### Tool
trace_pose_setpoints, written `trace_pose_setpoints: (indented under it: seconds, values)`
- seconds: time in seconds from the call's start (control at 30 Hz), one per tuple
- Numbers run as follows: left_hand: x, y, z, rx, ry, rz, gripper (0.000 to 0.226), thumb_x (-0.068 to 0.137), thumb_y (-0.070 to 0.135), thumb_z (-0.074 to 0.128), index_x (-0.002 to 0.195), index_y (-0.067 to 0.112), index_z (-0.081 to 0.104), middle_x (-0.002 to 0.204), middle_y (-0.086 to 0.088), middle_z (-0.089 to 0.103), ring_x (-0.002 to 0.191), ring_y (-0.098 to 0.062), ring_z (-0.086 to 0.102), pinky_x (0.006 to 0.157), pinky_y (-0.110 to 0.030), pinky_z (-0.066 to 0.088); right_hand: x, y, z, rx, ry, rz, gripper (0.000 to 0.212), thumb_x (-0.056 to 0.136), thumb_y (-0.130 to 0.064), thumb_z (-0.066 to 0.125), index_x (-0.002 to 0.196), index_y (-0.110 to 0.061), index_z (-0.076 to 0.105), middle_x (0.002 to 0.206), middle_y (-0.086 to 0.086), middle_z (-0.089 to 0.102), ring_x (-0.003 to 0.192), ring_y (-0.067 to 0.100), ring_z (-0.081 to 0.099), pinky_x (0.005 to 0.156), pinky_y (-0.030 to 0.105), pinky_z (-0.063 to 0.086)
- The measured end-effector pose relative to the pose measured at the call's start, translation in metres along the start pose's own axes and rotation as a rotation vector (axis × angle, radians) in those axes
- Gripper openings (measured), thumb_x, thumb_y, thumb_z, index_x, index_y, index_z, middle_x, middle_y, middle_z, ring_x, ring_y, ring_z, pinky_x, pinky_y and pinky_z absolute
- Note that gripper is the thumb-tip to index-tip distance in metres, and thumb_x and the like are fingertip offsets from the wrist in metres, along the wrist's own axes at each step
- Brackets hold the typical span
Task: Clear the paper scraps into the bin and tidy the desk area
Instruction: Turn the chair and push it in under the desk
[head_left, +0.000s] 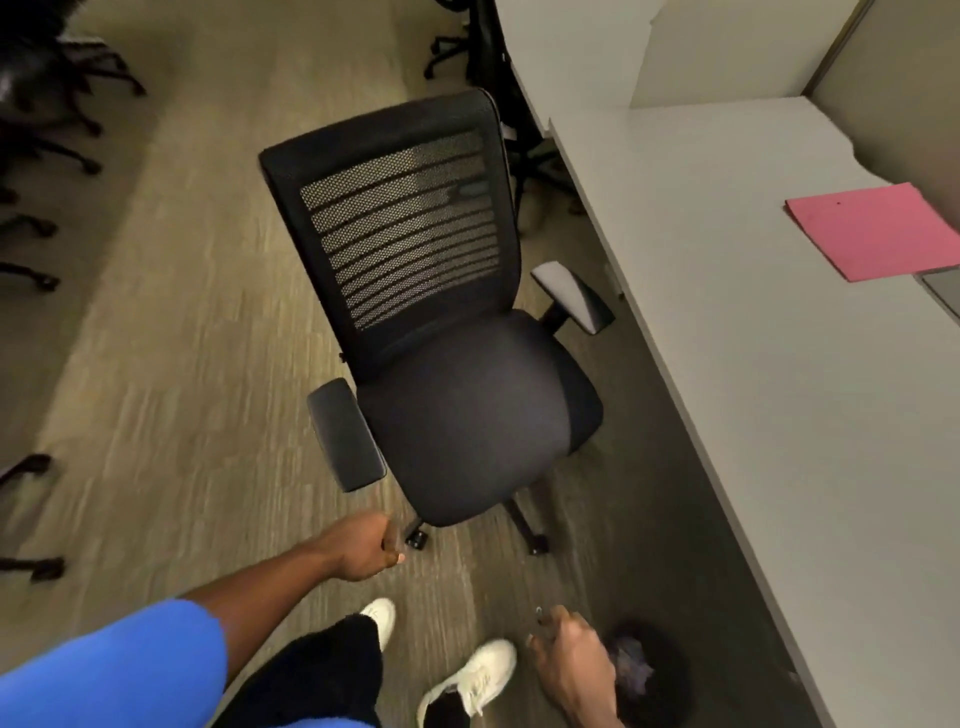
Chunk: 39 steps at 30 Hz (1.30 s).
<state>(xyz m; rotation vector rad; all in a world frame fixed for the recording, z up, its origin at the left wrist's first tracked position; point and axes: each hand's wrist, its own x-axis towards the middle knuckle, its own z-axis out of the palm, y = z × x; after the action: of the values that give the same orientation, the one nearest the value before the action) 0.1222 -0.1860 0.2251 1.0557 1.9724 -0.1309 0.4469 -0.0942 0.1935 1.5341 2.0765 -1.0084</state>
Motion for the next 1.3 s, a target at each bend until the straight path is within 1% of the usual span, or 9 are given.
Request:
trace_pose_setpoints:
  seconds: [0.13,0.3,0.57,0.77,0.9,0.97,1.07,1.2,1.3]
  values:
    - [-0.002,-0.025,-0.019,-0.02,0.033,-0.011,0.034,0.096,0.04,0.069,0.096,0.007,0.076,0.1,-0.012,0.079,0.097,-0.028,0.073,0.085,-0.037,0.055,0.005,-0.036,0.007,-0.027,-0.006,-0.037,0.036,0.09,-0.05,0.059,0.12,-0.031,0.06,0.131,-0.002,0.064,0.122,0.021,0.066,0.096,0.034,0.052]
    - [0.01,-0.069,-0.065,-0.033,0.097,0.004,0.033,0.095,0.041,0.07,0.091,0.01,0.076,0.097,-0.007,0.078,0.093,-0.024,0.073,0.084,-0.038,0.055,0.029,-0.087,0.014,-0.045,0.017,-0.064,0.041,0.093,-0.05,0.057,0.131,-0.034,0.056,0.135,-0.003,0.06,0.122,0.019,0.064,0.1,0.037,0.054]
    - [0.051,-0.154,-0.174,-0.021,0.176,0.078,0.03,0.096,0.042,0.072,0.096,0.013,0.078,0.096,-0.002,0.076,0.091,-0.021,0.072,0.086,-0.039,0.058,0.059,-0.21,0.041,-0.072,0.136,-0.038,0.034,0.09,-0.042,0.054,0.121,-0.03,0.056,0.126,0.0,0.063,0.115,0.027,0.065,0.088,0.039,0.053]
    - [0.09,-0.195,-0.268,-0.189,0.297,0.13,0.022,0.095,0.029,0.077,0.095,0.008,0.077,0.083,0.002,0.072,0.078,-0.014,0.067,0.078,-0.029,0.049,0.09,-0.307,0.068,-0.055,0.188,-0.089,0.038,0.091,-0.043,0.057,0.126,-0.031,0.05,0.126,0.001,0.06,0.118,0.027,0.06,0.086,0.043,0.054]
    - [0.108,-0.192,-0.332,-0.338,0.411,0.138,0.033,0.092,0.038,0.079,0.111,0.012,0.073,0.106,-0.003,0.075,0.1,-0.021,0.071,0.082,-0.032,0.054,0.11,-0.35,0.08,-0.066,0.227,-0.103,0.058,0.094,-0.048,0.061,0.144,-0.028,0.043,0.14,0.001,0.051,0.129,0.025,0.048,0.089,0.046,0.056]
    - [0.115,-0.186,-0.361,-0.485,0.419,0.144,0.055,0.089,0.042,0.082,0.131,0.012,0.064,0.125,-0.006,0.071,0.115,-0.023,0.068,0.097,-0.038,0.057,0.12,-0.367,0.087,-0.135,0.234,-0.114,0.065,0.093,-0.052,0.063,0.148,-0.026,0.039,0.15,0.003,0.046,0.134,0.026,0.045,0.099,0.045,0.053]
    - [0.122,-0.174,-0.398,-0.791,0.367,0.223,0.087,0.083,0.04,0.089,0.152,0.01,0.047,0.147,-0.005,0.062,0.135,-0.023,0.06,0.119,-0.049,0.048,0.131,-0.379,0.097,-0.258,0.199,-0.127,0.075,0.093,-0.052,0.064,0.154,-0.023,0.032,0.163,0.011,0.034,0.148,0.032,0.036,0.118,0.049,0.037]
    - [0.123,-0.165,-0.419,-1.03,0.18,0.352,0.071,0.079,0.04,0.09,0.14,0.022,0.06,0.14,0.009,0.07,0.136,-0.018,0.06,0.125,-0.055,0.034,0.14,-0.379,0.108,-0.318,0.191,-0.154,0.075,0.096,-0.048,0.061,0.156,-0.02,0.027,0.166,0.017,0.03,0.152,0.036,0.031,0.122,0.051,0.03]
    - [0.122,-0.16,-0.416,-1.084,0.133,0.381,0.071,0.081,0.043,0.087,0.143,0.024,0.058,0.144,0.009,0.068,0.139,-0.019,0.057,0.127,-0.056,0.031,0.143,-0.376,0.11,-0.355,0.208,-0.159,0.072,0.096,-0.039,0.063,0.155,-0.02,0.025,0.162,0.017,0.036,0.148,0.036,0.035,0.12,0.051,0.032]
